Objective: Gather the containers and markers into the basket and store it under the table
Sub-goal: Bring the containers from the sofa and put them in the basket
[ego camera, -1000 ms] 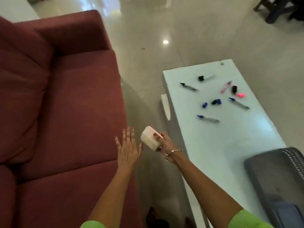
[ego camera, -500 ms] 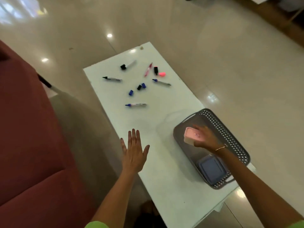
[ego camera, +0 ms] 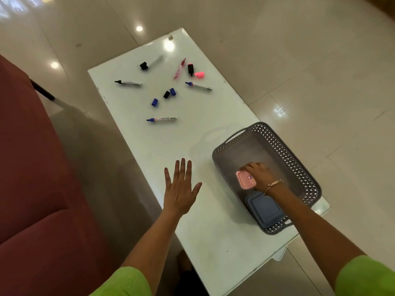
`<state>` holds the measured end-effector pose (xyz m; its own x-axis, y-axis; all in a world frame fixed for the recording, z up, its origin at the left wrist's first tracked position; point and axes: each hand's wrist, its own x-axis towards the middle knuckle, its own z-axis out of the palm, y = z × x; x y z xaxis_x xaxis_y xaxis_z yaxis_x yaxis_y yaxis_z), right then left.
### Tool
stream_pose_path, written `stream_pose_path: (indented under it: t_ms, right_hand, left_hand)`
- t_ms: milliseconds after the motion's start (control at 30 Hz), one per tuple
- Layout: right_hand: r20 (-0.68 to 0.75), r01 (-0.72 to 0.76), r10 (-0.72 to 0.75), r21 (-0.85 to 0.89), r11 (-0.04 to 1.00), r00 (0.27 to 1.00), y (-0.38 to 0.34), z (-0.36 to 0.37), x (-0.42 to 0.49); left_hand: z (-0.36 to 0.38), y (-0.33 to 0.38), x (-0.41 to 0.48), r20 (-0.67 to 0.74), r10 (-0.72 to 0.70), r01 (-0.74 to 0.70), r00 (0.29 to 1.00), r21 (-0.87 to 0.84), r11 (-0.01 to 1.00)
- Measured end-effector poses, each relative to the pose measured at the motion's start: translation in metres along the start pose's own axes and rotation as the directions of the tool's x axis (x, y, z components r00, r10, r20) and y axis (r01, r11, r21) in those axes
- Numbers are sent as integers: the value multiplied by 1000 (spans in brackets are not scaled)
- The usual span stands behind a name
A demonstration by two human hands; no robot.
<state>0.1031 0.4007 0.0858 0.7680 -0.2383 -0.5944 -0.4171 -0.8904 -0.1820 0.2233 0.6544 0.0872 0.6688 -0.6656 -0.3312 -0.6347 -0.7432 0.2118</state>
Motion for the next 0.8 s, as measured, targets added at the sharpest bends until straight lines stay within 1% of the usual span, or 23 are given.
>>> stream_pose_path:
  t_ms: [133,367,500,733,800]
  right_hand:
    - [64,89,-86,-41,995,994,-5,13,6]
    - [159,162,-137,-154,975,978,-11,24,8]
    - [148,126,-98,-199,972,984,-16,21,5]
    - [184,26,10,-189,982,983,-39,16,-11]
    - [170,-10,36,-152,988,985,-40,16,-19]
  left_hand:
    - [8,5,-3,10,13,-13,1000,9,1000]
    - [7,-3,-4,5,-1,1,1000,32,999]
    - [6,-5,-2,7,6,-6,1000,36,999]
    - [3,0,-11,20,37,-37,999,15,999]
    - [-2,5,-16,20,52,-53,998,14,999]
